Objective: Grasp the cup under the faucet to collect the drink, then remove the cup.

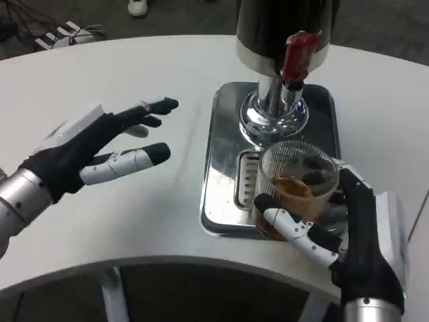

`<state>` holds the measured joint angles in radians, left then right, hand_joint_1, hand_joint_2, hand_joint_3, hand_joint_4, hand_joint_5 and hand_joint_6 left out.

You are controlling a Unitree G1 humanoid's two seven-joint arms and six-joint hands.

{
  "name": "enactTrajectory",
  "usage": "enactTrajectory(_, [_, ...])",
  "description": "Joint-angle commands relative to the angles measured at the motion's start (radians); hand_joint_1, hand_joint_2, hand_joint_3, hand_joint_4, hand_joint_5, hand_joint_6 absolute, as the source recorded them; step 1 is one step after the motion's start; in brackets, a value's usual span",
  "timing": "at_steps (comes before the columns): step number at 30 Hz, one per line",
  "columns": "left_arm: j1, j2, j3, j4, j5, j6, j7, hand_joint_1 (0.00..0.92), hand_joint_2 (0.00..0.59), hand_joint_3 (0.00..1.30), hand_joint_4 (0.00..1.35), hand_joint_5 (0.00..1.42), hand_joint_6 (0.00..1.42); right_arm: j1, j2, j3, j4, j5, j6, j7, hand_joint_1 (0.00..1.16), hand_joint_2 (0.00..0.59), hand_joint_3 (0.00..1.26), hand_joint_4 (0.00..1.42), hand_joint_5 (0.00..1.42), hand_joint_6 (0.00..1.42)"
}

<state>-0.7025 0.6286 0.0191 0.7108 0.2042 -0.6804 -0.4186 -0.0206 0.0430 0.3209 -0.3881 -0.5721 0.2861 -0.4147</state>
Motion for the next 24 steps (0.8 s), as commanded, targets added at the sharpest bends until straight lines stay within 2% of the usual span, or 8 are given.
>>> enactTrajectory(1, [0.068,0.022,-0.032,-0.094,0.044,0.023,0.017,0.0,0.039,0.13,0.02,0.08,0.2,0.025,0.012,0.015,-0.067,-0.037,-0.011,0.032,0.78,0.211,0.79,0.92,1.06,0.7])
enactTrajectory(11, [0.207,0.013,-0.05,-0.334,0.058,0.104,0.016,0.0,0.041,0.11,0.0,0.03,0.17,0.048,0.0,0.004,-0.141,-0.051,-0.016,0.118,0.79,0.207,0.8,0.93,1.06,0.7])
enactTrajectory(16, [0.305,0.03,-0.039,-0.482,0.069,0.134,0.015,0.0,0.042,0.09,0.0,0.0,0.16,0.088,-0.032,0.0,-0.204,-0.057,-0.028,0.185,0.79,0.207,0.8,0.94,1.07,0.7])
enactTrajectory(24, [0.44,0.041,0.001,-0.673,0.101,0.205,0.038,0.0,0.047,0.03,0.0,0.0,0.07,0.137,-0.062,-0.014,-0.28,-0.056,-0.034,0.256,0.79,0.207,0.81,0.94,1.07,0.72])
